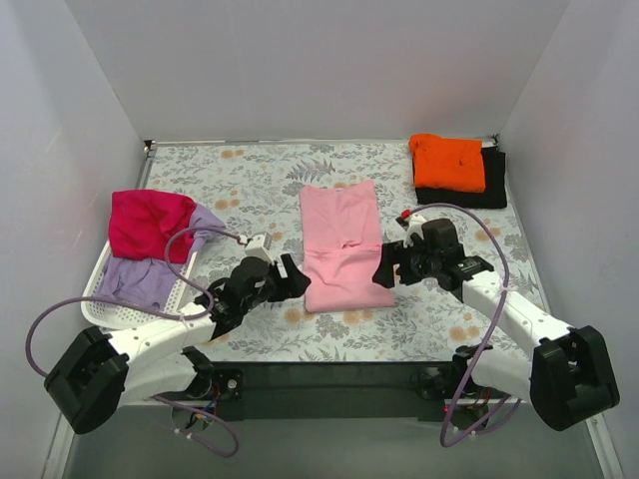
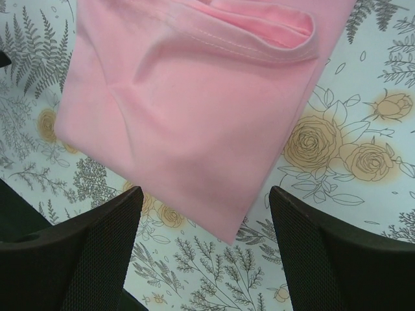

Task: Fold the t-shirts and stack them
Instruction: Fold the tshirt

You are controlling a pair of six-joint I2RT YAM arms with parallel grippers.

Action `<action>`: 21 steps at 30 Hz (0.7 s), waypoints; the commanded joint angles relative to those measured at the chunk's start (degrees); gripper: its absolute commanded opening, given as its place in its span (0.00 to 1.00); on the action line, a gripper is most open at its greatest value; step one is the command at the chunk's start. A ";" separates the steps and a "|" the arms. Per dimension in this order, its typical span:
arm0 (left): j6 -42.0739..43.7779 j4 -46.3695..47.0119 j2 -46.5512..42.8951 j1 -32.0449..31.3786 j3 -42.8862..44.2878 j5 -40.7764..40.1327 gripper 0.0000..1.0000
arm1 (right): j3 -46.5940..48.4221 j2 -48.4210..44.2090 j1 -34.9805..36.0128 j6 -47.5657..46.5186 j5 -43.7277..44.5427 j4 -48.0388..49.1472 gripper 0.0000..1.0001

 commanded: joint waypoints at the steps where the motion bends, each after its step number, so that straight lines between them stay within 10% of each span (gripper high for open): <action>1: -4.10 -0.63 -4.71 0.20 -1.97 0.43 0.69 | -1.27 0.53 -0.02 0.84 -3.04 3.63 0.72; 21: -12.89 10.08 0.99 0.20 -11.02 13.00 0.68 | -9.80 0.26 -0.02 4.71 -3.84 8.20 0.71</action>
